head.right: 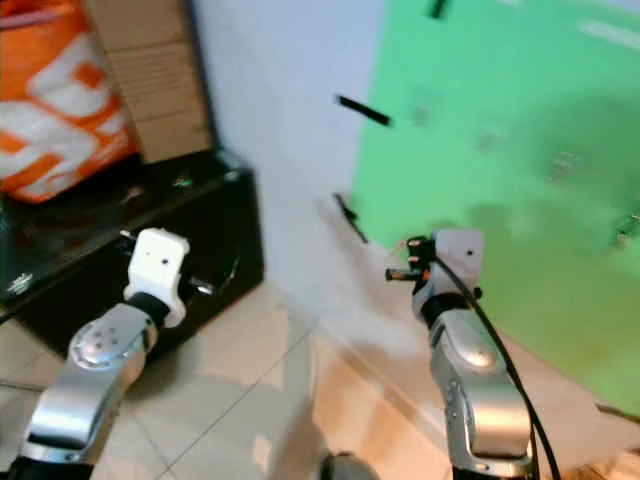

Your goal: Hang keys on a hook

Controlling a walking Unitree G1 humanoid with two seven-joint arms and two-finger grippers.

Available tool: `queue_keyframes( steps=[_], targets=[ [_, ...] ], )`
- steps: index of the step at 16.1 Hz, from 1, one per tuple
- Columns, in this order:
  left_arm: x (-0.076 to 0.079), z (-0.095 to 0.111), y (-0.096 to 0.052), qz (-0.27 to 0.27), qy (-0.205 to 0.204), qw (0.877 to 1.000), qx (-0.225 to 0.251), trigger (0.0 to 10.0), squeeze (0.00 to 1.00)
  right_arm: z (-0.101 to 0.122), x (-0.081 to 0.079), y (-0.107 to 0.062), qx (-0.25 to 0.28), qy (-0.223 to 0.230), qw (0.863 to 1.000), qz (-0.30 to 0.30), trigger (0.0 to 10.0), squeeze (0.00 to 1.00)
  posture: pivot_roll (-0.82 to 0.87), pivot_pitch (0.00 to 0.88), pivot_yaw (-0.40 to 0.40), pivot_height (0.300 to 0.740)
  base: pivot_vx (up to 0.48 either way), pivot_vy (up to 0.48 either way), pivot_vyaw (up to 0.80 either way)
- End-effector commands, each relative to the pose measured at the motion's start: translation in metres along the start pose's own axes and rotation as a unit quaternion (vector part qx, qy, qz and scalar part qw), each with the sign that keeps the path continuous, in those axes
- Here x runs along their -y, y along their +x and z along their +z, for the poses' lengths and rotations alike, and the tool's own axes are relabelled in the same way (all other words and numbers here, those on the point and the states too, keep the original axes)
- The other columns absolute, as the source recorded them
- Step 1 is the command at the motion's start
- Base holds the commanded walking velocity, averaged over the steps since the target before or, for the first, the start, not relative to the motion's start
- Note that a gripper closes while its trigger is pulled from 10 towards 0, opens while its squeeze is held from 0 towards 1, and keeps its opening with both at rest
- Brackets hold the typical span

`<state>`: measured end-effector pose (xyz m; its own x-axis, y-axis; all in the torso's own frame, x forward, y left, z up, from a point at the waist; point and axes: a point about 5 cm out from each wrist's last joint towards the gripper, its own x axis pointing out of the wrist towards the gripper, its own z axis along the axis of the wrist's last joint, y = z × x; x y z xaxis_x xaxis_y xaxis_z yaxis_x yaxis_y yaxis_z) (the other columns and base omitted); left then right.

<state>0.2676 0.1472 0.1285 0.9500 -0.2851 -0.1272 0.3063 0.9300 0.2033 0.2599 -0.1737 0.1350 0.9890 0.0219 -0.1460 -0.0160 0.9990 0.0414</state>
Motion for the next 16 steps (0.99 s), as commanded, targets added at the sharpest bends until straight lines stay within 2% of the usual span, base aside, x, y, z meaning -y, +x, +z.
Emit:
queue_keyframes(
  steps=[1, 9, 11, 16],
  targets=[
    [0.004, 0.004, 0.001, -0.008, -0.003, 1.000, 0.009, 10.0, 0.07, 0.003, 0.005, -0.001, 0.008, -0.001, 1.000, -0.008, 10.0, 0.00, 0.02, 0.000, 0.006, 0.740, 0.000, 0.000, -0.80],
    [0.004, 0.005, 0.001, -0.009, -0.002, 1.000, 0.012, 10.0, 0.07, 0.003, 0.002, -0.001, 0.009, 0.000, 1.000, -0.006, 10.0, 0.00, 0.01, 0.000, 0.013, 0.740, 0.000, 0.000, -0.80],
    [0.004, 0.008, 0.001, -0.016, -0.005, 1.000, 0.020, 10.0, 0.09, 0.004, -0.003, 0.001, 0.009, -0.004, 1.000, 0.018, 10.0, 0.00, 0.02, 0.000, 0.009, 0.740, 0.000, 0.000, -0.67],
    [0.004, 0.008, 0.000, -0.021, -0.008, 1.000, 0.022, 10.0, 0.10, 0.003, -0.012, 0.002, 0.012, -0.008, 0.999, 0.046, 10.0, 0.00, 0.02, 0.000, 0.006, 0.740, 0.216, 0.000, 0.00]
  ],
)
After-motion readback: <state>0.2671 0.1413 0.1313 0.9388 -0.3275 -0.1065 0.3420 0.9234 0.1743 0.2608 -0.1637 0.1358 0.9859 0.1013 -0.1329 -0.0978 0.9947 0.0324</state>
